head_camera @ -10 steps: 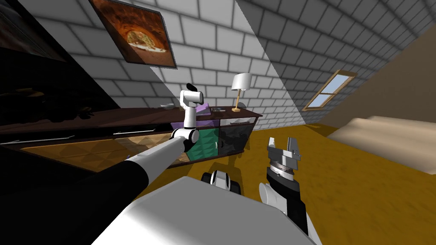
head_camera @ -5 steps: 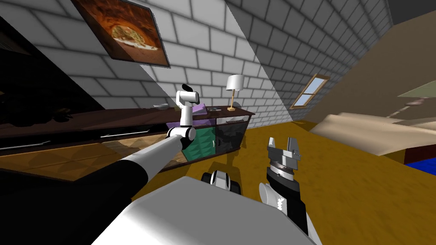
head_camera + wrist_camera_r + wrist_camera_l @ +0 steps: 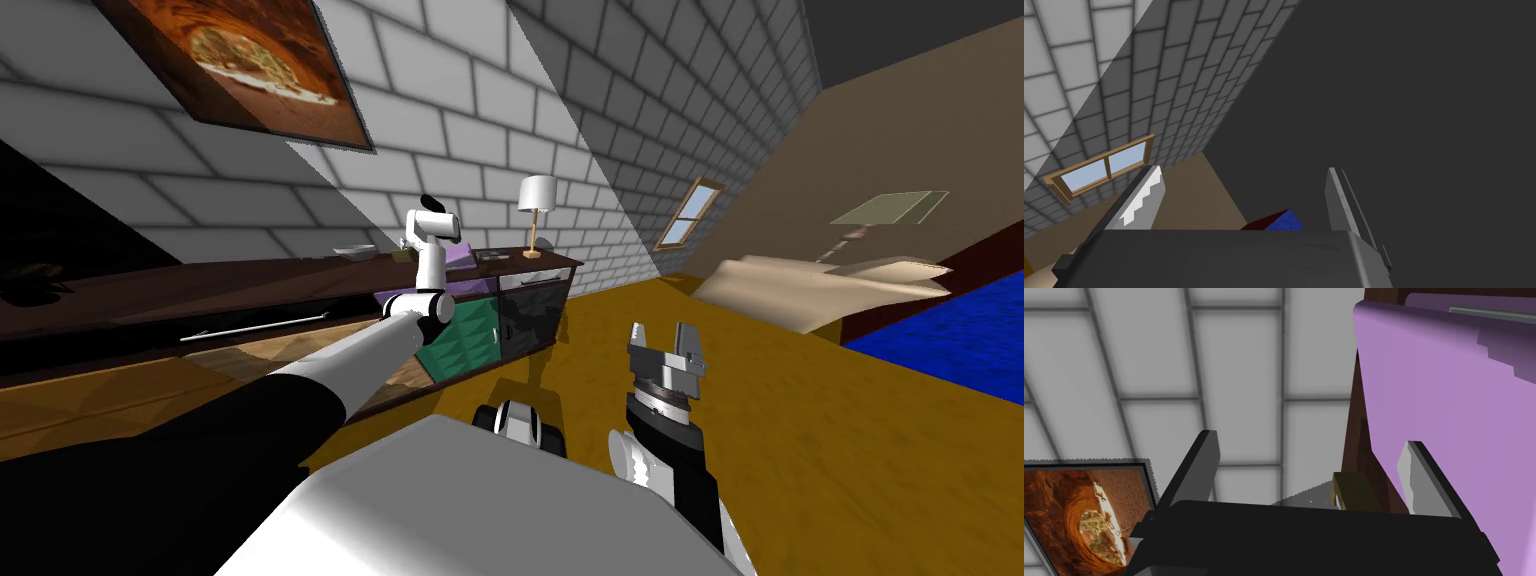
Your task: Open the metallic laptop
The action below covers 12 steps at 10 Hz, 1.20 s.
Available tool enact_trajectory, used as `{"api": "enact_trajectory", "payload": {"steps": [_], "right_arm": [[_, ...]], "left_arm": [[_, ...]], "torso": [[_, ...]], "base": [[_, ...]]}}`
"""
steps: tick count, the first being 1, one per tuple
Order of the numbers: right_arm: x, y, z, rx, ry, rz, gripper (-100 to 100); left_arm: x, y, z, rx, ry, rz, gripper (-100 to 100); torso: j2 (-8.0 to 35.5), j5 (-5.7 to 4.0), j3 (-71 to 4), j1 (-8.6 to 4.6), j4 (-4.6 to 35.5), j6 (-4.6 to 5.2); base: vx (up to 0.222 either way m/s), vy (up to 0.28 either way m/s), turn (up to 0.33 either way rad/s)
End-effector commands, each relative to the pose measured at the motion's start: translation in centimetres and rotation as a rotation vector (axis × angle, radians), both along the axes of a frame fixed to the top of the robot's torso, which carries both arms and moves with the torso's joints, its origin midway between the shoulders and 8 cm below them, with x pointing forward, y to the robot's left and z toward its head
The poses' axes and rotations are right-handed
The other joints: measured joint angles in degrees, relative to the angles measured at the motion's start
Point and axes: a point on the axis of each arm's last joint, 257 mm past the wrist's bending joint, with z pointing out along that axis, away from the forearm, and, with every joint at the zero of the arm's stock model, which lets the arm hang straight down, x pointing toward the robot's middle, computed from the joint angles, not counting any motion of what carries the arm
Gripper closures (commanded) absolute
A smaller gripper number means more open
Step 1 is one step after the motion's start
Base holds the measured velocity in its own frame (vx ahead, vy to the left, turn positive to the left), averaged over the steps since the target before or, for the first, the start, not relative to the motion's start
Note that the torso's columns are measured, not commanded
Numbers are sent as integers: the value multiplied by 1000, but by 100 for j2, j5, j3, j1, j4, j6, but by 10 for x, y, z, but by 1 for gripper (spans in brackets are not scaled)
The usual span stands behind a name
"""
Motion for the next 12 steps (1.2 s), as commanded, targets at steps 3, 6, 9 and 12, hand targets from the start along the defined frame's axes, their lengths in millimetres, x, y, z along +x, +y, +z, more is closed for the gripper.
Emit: {"api": "enact_trajectory", "payload": {"steps": [3, 6, 9, 12], "right_arm": [[0, 0, 0, 0, 0, 0, 0], [0, 0, 0, 0, 0, 0, 0], [0, 0, 0, 0, 0, 0, 0], [0, 0, 0, 0, 0, 0, 0]], "left_arm": [[-14, 62, 9, 9, 2, 100, -100], [-36, 123, 20, 12, 4, 205, -100], [-51, 156, 27, 12, 2, 262, -100], [-82, 213, 36, 7, 2, 360, -100]], "torso": [[-36, -5, -21, -15, -9, -3], [-36, -1, -21, -7, -12, -1], [-15, -6, -9, -17, -4, 4], [-33, 0, -19, -3, -8, -6]], "base": [[-74, 15, -188], [-59, 18, -305], [-86, 5, -230], [-86, 6, -288]]}}
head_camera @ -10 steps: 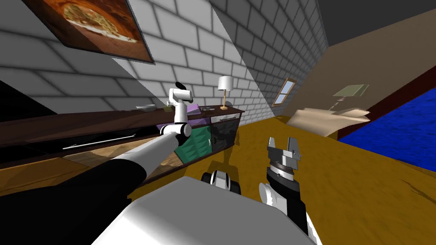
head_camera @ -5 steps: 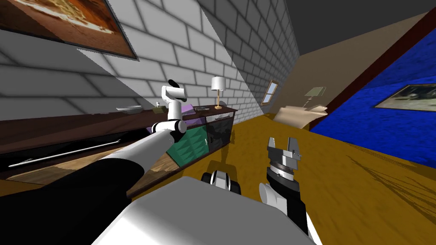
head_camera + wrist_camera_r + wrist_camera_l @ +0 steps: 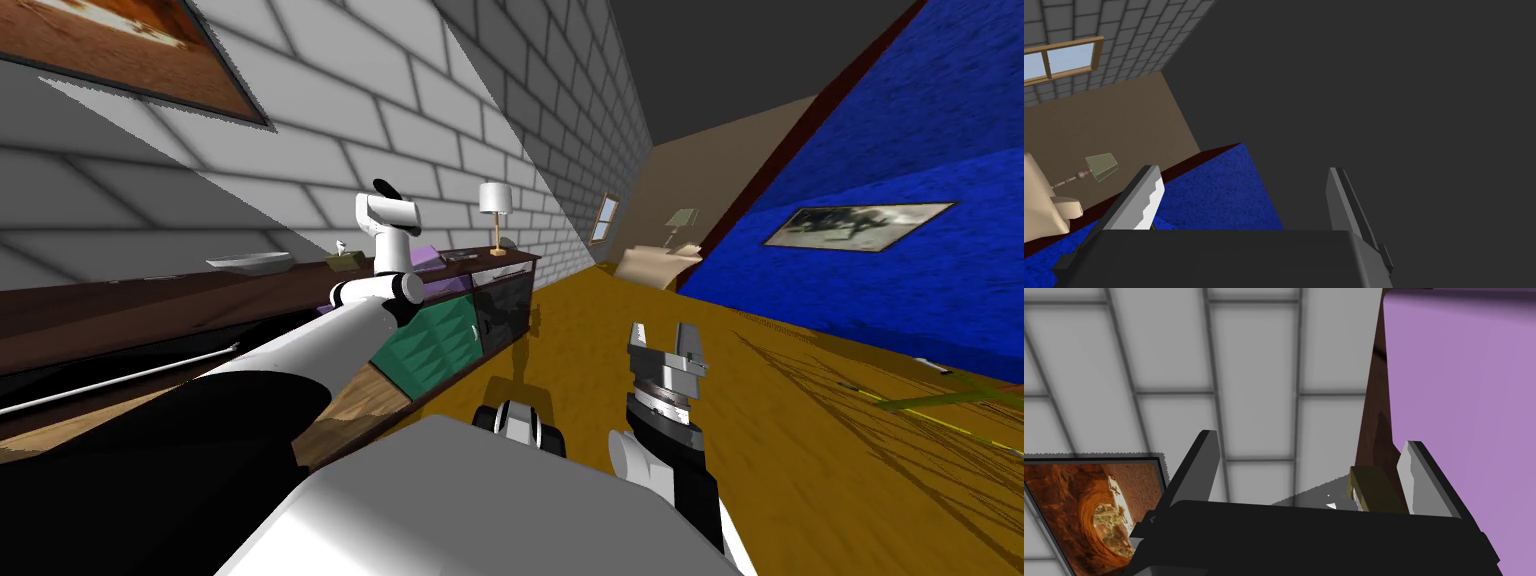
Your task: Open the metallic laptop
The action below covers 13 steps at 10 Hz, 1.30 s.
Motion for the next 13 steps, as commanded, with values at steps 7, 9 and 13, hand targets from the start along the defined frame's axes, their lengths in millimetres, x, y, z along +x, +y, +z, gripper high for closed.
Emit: {"api": "enact_trajectory", "payload": {"steps": [7, 9, 13], "right_arm": [[0, 0, 0, 0, 0, 0, 0], [0, 0, 0, 0, 0, 0, 0], [0, 0, 0, 0, 0, 0, 0]], "left_arm": [[-58, 83, 15, -9, -6, 154, -100], [-58, 84, 15, -9, -6, 154, 0], [-58, 84, 15, -9, -6, 155, 0]], "torso": [[2, -4, 0, -6, 0, 3], [-3, -1, -3, -3, -2, 5], [5, -3, 2, -7, 0, 6]], "base": [[-56, -5, -187], [0, 0, 0], [0, 0, 0]]}}
